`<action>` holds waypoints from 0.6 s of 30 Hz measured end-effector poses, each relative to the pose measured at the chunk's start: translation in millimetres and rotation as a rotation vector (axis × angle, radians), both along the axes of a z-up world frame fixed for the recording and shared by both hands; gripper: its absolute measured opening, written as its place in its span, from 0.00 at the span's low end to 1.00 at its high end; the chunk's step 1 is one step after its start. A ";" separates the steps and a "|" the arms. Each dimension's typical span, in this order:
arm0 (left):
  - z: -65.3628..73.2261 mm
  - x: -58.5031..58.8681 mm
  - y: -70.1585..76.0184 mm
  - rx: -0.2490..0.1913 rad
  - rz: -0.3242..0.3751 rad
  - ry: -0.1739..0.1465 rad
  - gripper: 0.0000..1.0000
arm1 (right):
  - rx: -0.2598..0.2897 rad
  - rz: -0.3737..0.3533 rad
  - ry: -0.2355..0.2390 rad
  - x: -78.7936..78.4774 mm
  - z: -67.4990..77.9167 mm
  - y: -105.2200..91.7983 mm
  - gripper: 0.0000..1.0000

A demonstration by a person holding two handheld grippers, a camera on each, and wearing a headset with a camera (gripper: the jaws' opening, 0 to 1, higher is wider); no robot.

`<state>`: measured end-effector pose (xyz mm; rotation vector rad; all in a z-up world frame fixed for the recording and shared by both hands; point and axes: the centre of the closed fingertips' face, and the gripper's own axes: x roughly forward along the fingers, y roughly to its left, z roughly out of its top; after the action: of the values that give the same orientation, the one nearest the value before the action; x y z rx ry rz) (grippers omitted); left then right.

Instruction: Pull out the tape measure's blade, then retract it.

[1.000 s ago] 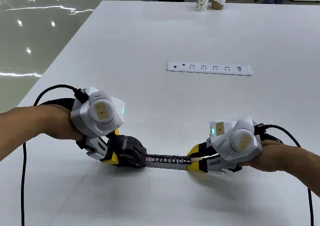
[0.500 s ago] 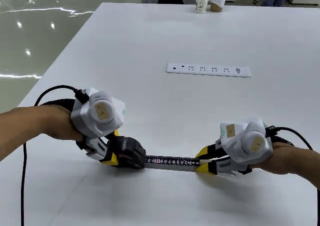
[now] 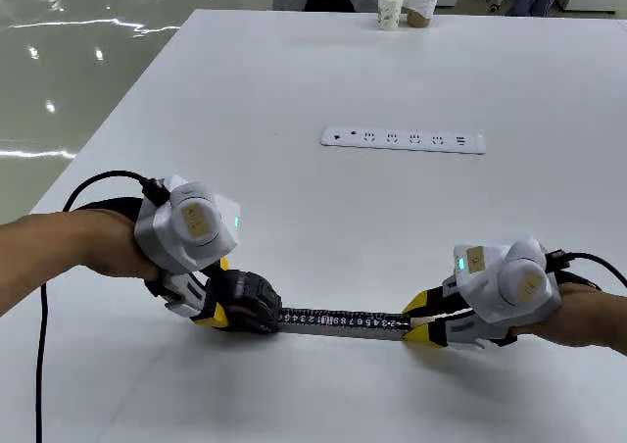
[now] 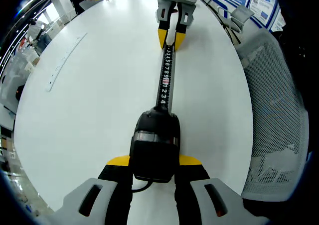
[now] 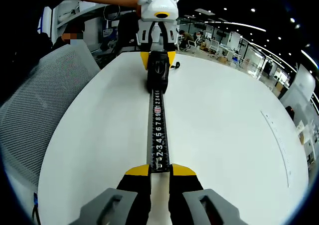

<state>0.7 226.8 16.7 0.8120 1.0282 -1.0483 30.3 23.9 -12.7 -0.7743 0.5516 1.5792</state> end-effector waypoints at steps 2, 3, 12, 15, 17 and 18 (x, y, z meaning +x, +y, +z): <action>-0.2 0.3 0.1 0.000 0.001 0.001 0.26 | -0.003 -0.005 0.002 0.5 -0.1 -3.0 0.09; -0.4 0.5 0.2 0.000 0.001 0.001 0.26 | -0.004 -0.008 0.002 1.4 0.2 -5.1 0.09; -0.8 1.1 0.8 -0.001 0.001 0.002 0.26 | -0.020 -0.022 0.012 3.0 1.2 -20.3 0.09; -0.8 1.4 0.8 -0.002 0.002 0.003 0.26 | -0.024 -0.029 0.018 3.8 2.2 -25.6 0.09; -0.8 1.5 0.8 -0.003 0.004 0.002 0.26 | -0.028 -0.031 0.020 4.2 1.7 -28.0 0.09; -0.9 1.4 0.7 -0.004 0.005 0.002 0.26 | -0.030 -0.033 0.023 4.0 1.6 -29.7 0.09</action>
<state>2.1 227.6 15.8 0.8049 1.0297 -1.0466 34.3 -5.8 -11.1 -0.7670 0.6033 1.5546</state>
